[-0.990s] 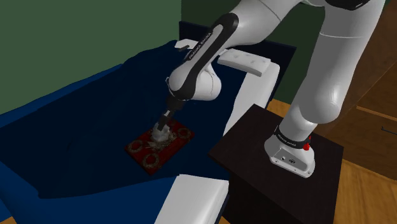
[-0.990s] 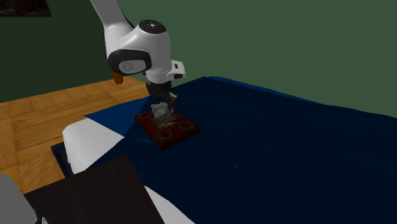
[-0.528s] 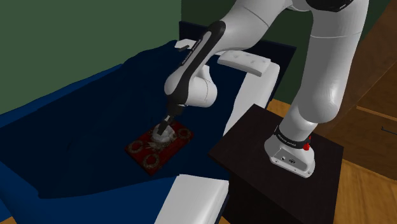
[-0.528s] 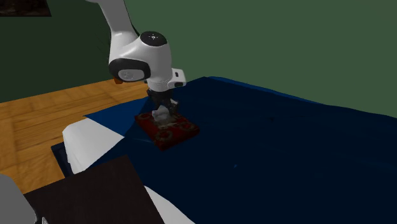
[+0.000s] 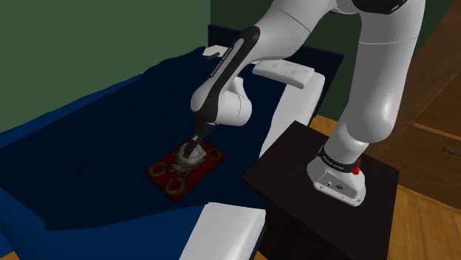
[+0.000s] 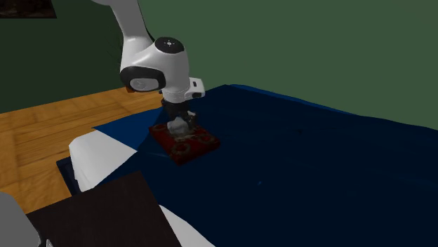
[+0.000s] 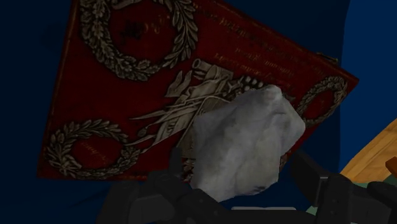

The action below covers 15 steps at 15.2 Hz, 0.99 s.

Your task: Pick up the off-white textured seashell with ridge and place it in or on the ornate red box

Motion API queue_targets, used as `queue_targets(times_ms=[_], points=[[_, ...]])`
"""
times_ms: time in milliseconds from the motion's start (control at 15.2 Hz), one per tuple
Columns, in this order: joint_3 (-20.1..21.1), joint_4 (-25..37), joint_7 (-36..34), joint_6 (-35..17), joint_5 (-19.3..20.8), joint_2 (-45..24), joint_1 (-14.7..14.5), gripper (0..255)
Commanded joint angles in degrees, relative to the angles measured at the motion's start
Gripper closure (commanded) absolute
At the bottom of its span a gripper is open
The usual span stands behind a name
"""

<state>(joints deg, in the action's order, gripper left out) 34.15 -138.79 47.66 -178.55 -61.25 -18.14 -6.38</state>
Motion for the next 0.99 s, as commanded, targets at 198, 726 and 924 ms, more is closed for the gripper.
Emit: queue_targets(times_ms=[198, 726, 924], points=[[-0.03, -0.16, -0.03, 0.12, -0.01, 0.11, 0.04, 0], [-2.27, -5.53, -5.29, 7.70, 3.14, 11.57, 0.07, 0], [-2.27, -5.53, -5.29, 7.70, 3.15, 11.57, 0.07, 0]])
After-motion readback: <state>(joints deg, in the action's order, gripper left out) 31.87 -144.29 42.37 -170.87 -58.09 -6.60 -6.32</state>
